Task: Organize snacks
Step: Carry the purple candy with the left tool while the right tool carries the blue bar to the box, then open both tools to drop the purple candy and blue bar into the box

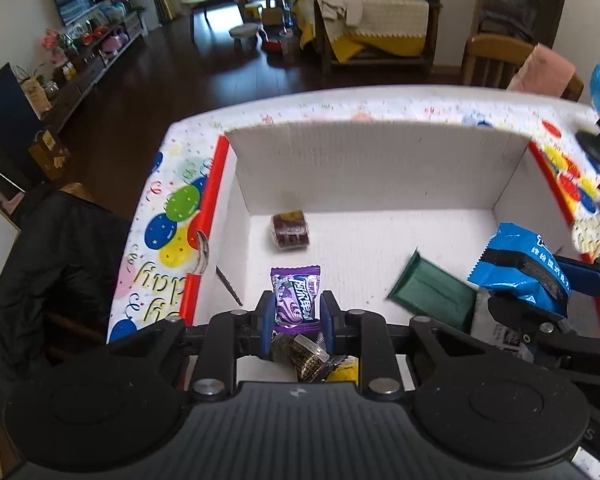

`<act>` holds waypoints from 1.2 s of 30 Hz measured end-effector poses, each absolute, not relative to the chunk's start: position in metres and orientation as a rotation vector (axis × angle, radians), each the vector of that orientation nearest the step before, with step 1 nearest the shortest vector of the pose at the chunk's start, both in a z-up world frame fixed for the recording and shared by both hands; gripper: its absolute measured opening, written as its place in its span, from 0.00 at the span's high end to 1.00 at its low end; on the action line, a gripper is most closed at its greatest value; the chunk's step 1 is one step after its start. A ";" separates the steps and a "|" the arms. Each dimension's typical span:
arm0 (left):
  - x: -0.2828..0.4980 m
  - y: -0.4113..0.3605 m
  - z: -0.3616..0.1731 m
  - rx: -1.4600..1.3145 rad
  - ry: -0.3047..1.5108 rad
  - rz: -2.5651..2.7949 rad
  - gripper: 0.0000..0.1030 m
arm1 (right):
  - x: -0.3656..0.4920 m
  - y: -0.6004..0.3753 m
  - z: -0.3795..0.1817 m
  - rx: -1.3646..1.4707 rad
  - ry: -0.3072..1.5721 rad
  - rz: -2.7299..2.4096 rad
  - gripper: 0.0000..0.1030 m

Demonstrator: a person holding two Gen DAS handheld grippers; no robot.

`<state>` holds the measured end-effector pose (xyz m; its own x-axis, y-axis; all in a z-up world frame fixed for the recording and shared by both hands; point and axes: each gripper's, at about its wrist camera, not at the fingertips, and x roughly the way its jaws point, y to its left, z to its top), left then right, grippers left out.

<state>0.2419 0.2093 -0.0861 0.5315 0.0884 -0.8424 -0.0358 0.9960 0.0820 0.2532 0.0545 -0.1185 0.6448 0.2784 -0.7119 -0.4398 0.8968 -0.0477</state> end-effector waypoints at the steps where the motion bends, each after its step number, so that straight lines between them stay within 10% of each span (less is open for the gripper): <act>1: 0.245 0.210 -0.089 0.062 1.016 0.072 0.77 | 0.254 0.056 -0.121 -0.227 0.772 0.409 0.59; 19: 0.254 0.207 -0.111 0.096 1.075 0.025 0.77 | 0.259 0.065 -0.142 -0.224 0.857 0.384 0.56; 25: 0.249 0.208 -0.109 0.083 1.074 0.015 0.68 | 0.254 0.062 -0.140 -0.214 0.846 0.390 0.47; 29: 0.240 0.207 -0.101 0.069 1.050 0.000 0.45 | 0.249 0.058 -0.133 -0.201 0.830 0.389 0.40; 36: 0.225 0.203 -0.079 0.041 0.996 -0.010 0.45 | 0.236 0.047 -0.114 -0.169 0.774 0.378 0.25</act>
